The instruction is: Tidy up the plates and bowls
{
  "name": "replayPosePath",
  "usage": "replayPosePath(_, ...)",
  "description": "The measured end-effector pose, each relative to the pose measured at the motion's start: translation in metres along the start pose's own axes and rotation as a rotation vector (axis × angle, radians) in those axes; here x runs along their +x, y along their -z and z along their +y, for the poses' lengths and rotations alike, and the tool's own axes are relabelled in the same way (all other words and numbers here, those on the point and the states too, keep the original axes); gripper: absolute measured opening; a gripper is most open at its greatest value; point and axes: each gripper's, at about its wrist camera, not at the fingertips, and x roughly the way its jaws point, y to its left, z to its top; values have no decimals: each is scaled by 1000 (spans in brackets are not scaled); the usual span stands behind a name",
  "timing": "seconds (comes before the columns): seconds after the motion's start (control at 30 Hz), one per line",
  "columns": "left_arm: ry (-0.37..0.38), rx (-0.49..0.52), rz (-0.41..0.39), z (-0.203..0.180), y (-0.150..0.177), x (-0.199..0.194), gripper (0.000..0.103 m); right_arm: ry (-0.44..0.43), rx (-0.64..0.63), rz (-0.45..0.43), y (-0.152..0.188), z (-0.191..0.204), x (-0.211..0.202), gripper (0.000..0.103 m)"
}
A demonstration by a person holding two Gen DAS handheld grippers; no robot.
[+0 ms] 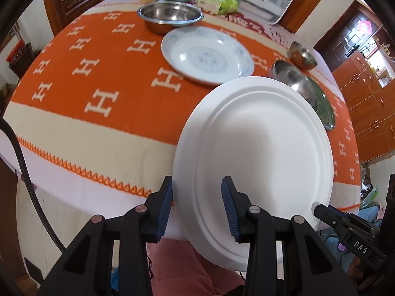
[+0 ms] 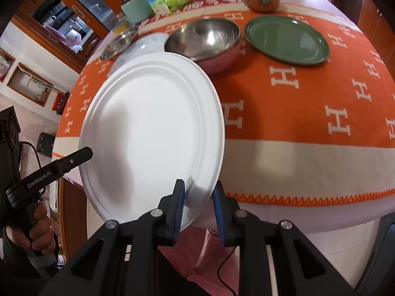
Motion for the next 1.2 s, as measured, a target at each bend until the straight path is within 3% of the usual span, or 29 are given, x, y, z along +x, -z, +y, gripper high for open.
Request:
replayPosePath(0.7,-36,34,88,-21,-5,43,37,49,52,65,-10,-31,34,24)
replayPosePath(1.2,-96,71,75,-32,-20,49,37,22,63,40,-12,-35,37,26)
